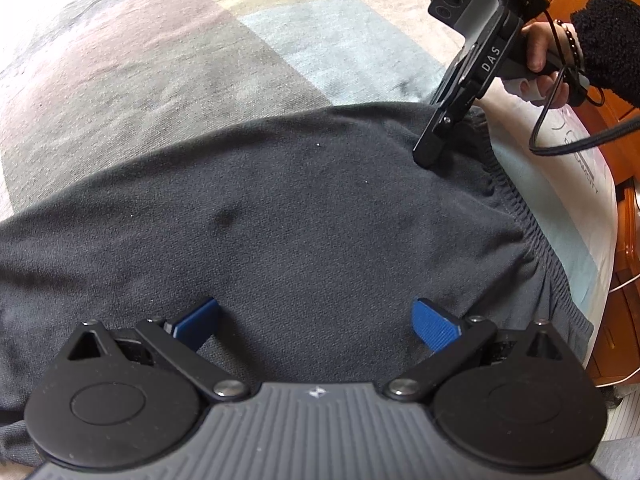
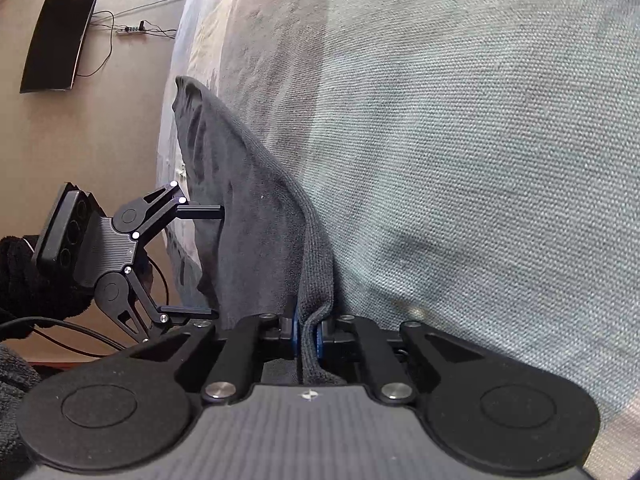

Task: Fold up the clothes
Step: 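Lift the pants edge with the right tool toward the left tool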

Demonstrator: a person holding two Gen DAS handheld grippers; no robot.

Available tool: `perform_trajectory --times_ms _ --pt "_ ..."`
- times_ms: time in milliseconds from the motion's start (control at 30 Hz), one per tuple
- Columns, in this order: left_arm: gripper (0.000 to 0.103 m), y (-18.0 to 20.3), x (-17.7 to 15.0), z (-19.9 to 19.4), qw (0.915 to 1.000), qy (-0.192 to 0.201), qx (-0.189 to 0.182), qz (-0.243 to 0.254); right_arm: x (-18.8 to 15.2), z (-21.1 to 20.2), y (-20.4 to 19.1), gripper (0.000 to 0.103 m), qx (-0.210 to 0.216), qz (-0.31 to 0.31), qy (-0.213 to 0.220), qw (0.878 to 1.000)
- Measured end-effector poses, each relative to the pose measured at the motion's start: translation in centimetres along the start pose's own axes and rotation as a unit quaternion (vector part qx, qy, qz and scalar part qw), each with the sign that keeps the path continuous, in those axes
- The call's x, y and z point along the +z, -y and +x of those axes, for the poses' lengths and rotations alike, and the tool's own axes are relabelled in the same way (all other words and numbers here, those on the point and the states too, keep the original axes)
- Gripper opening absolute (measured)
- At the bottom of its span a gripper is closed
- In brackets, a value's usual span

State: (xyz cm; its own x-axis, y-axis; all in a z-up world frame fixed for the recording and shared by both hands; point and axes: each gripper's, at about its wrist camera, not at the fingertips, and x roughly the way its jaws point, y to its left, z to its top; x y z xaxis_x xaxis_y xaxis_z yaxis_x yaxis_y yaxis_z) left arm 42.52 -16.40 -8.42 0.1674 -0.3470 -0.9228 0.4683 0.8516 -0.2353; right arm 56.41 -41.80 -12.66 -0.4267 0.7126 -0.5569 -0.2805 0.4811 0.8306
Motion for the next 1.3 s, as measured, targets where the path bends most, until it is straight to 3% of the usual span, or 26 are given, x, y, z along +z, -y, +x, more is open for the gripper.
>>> perform_trajectory --times_ms 233,433,667,933,1167,1233,1300 --pt "0.101 0.2 1.0 -0.6 0.9986 -0.001 0.007 0.052 -1.9 0.2 -4.3 0.004 -0.109 -0.076 0.030 0.991" --pt "0.101 -0.9 2.7 -1.5 0.9950 0.003 0.029 0.096 -3.5 1.4 -8.7 0.006 -0.223 -0.146 0.038 0.963" --pt "0.101 -1.1 2.7 -1.3 0.9813 -0.014 0.060 0.182 -5.7 1.0 -12.7 0.006 -0.236 -0.178 0.074 0.953" --pt "0.095 -0.3 0.7 -1.5 0.9669 -0.017 0.083 0.241 -7.7 3.3 -16.0 0.006 -0.233 -0.223 0.048 0.945" --pt "0.091 0.9 -1.6 -2.2 0.9328 0.005 0.162 0.322 -9.0 5.2 -16.6 0.006 -0.251 -0.229 0.040 0.940" --pt "0.091 1.1 -2.4 -2.4 0.9175 0.011 0.195 0.347 -9.2 5.4 -16.6 0.007 -0.256 -0.224 0.042 0.939" --pt "0.092 1.1 -3.1 -2.2 0.8934 0.020 0.230 0.385 -9.2 5.6 -16.7 0.007 -0.261 -0.222 0.044 0.939"
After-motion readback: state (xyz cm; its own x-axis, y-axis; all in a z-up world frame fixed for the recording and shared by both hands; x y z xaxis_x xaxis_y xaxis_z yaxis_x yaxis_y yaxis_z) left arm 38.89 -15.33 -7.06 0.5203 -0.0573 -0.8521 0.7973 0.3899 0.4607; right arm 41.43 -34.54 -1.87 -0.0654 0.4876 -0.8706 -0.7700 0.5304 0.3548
